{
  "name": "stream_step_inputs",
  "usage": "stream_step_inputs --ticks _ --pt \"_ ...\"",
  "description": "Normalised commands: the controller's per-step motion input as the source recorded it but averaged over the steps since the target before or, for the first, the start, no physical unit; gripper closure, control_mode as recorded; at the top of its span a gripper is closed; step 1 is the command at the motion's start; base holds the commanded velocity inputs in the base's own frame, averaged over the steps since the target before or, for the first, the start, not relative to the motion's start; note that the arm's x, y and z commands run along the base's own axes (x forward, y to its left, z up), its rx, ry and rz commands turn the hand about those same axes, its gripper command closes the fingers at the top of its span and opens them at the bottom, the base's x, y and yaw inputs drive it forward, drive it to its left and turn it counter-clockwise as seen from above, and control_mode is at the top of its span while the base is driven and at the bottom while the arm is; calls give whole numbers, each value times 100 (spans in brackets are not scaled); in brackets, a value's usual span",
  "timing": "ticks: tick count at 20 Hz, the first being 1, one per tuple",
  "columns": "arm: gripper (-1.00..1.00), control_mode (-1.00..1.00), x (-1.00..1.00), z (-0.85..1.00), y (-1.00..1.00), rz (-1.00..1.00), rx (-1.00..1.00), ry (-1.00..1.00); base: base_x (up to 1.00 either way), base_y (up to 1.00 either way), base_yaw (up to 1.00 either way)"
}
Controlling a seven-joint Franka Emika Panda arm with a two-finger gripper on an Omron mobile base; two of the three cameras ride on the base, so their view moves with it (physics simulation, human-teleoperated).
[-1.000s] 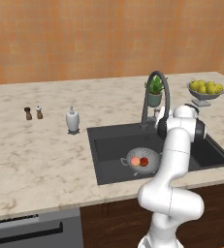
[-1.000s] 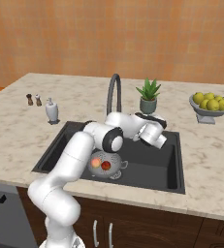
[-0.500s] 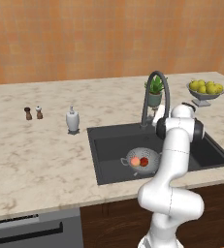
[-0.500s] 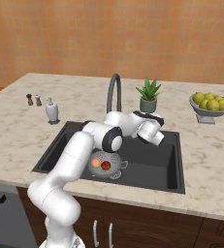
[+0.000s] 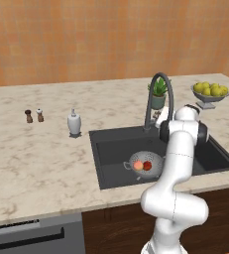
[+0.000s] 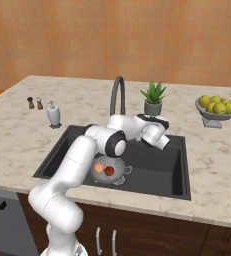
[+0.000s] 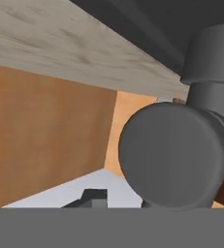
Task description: Put the colander in the sink, put the peach, apple in the colander, and turn on the sink faucet and pour water over the colander.
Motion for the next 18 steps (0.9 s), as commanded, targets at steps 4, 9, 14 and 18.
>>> stream_step_inputs --ticks 4,9,14,18 --pt "100 -100 29 -5 -21 -26 0 -2 0 0 0" --pt "100 -100 41 -34 -51 -33 0 -2 0 0 0" --pt "100 -100 42 -34 -73 -32 0 0 0 0 0" --pt "100 -100 38 -8 -91 -13 0 11 0 0 0"
